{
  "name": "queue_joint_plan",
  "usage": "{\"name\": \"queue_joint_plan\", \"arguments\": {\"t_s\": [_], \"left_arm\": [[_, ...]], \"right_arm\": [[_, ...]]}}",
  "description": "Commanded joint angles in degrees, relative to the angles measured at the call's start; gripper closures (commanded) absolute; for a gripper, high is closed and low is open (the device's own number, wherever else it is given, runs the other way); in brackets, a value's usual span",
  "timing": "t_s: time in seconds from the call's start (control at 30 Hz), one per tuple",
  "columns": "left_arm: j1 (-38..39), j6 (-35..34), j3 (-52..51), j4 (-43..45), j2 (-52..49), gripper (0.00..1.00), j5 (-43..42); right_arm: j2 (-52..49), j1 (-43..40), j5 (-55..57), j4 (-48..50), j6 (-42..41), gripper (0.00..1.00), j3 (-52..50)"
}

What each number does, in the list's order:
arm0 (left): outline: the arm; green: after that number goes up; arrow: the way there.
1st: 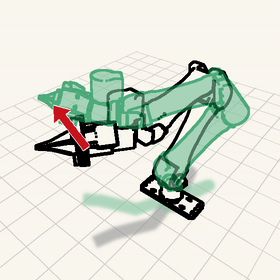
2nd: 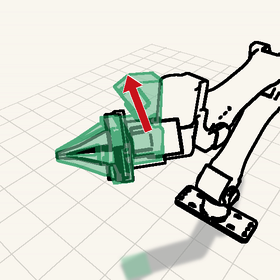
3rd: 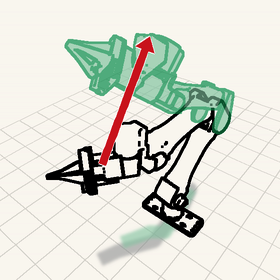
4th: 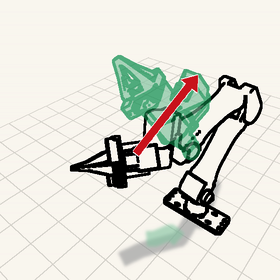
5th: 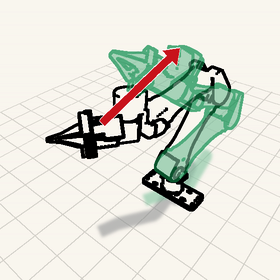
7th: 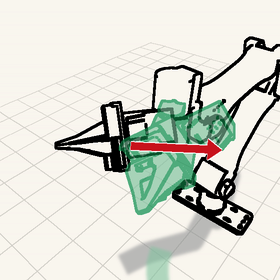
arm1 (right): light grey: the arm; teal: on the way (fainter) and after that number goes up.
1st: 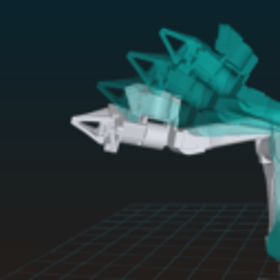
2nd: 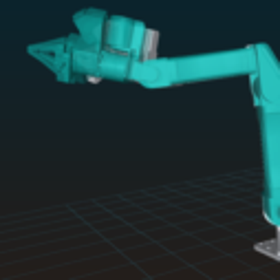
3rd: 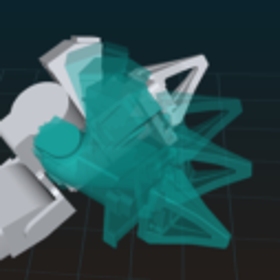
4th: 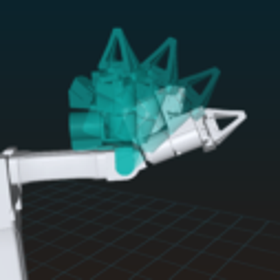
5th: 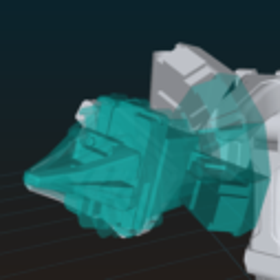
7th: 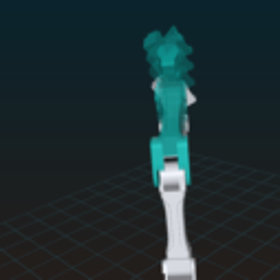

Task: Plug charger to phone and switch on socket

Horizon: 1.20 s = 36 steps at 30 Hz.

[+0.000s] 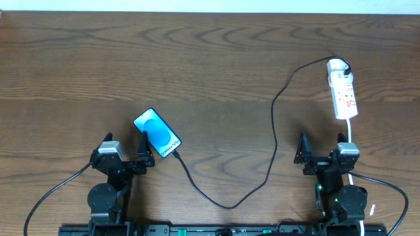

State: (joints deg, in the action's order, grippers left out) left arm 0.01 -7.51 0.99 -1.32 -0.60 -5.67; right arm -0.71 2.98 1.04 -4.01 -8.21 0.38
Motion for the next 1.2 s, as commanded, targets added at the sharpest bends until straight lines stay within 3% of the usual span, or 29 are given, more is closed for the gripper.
{"name": "queue_joint_plan", "arguments": {"t_s": [0.0,0.6,1.17], "left_arm": [[-0.26,-0.22,-0.76,-2.19,0.37,0.04,-0.96],[-0.26,-0.24,-0.76,-2.21,0.37,0.04,-0.96],[-0.26,-0.24,-0.76,-2.21,0.37,0.04,-0.96]], "right_arm": [[0.42,0.48,0.98,-0.24,0.15,0.01,-0.09],[0.42,0.5,-1.03,-0.35,13.31,0.01,-0.09],[0.42,0.5,-1.38,-0.31,12.98,0.01,-0.09]]}}
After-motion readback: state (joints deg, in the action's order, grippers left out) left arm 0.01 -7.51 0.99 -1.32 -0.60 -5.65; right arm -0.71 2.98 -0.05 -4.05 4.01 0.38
